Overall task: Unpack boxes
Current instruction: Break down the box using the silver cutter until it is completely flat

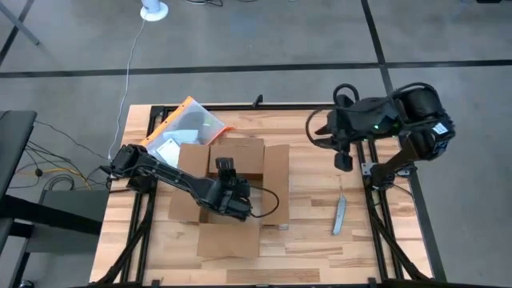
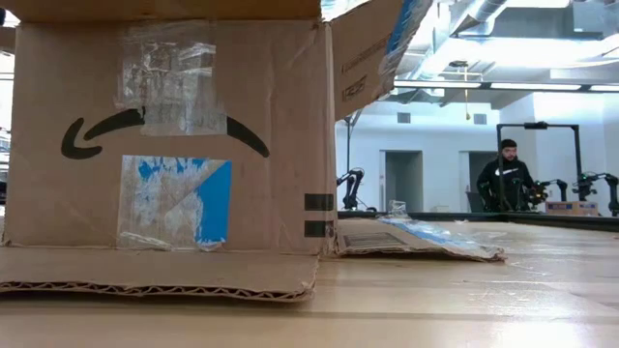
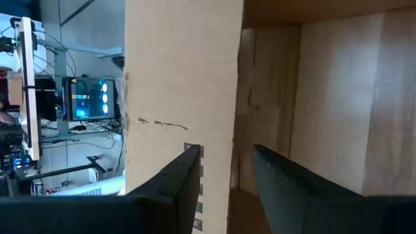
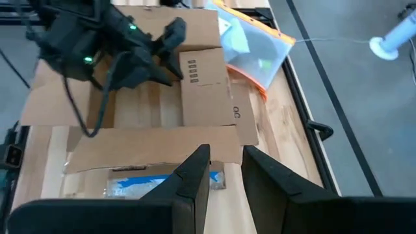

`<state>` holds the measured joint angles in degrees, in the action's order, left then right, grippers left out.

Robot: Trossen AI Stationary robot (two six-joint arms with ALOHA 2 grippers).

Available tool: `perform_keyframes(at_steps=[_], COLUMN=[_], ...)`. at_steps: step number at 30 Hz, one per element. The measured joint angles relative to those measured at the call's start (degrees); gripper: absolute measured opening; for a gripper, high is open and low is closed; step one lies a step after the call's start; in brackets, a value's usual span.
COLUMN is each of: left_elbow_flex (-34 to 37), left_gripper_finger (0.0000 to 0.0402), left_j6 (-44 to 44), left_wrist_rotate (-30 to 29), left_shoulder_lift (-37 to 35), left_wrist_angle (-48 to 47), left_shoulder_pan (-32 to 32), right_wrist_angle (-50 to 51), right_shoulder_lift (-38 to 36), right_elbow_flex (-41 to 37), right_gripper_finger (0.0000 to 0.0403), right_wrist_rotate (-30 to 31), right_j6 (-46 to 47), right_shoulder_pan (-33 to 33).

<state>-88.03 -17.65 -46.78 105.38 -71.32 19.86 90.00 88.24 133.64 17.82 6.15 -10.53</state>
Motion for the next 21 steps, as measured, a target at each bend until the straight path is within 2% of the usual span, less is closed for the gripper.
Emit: perform_keyframes(at_steps=[6,10,15,21], left_elbow_flex=[2.48,2.97,2.97,2.97], left_gripper_finger=[0.0124,0.0124,0.0124,0.0124], left_j6=[-0.35,-0.35,-1.75,-1.07], left_wrist_rotate=[3.39,3.23,-3.13,-4.55], left_shoulder_lift=[0.00,0.02,0.02,0.98], left_wrist_angle=[3.05,3.64,3.57,4.16], left_shoulder_pan=[-0.55,-0.55,-1.84,-5.26], right_wrist_angle=[0.02,0.02,0.02,0.04], right_shoulder_lift=[-0.17,-0.17,-0.17,-0.17], right_elbow_flex=[0.00,0.00,0.00,0.00], right_gripper_finger=[0.0078,0.0078,0.0078,0.0078], right_wrist_rotate=[0.07,0.09,0.09,0.09], right_j6=[-0.43,-0.55,-0.24,1.21], right_shoulder_pan=[-2.55,-3.64,-5.00,-6.96])
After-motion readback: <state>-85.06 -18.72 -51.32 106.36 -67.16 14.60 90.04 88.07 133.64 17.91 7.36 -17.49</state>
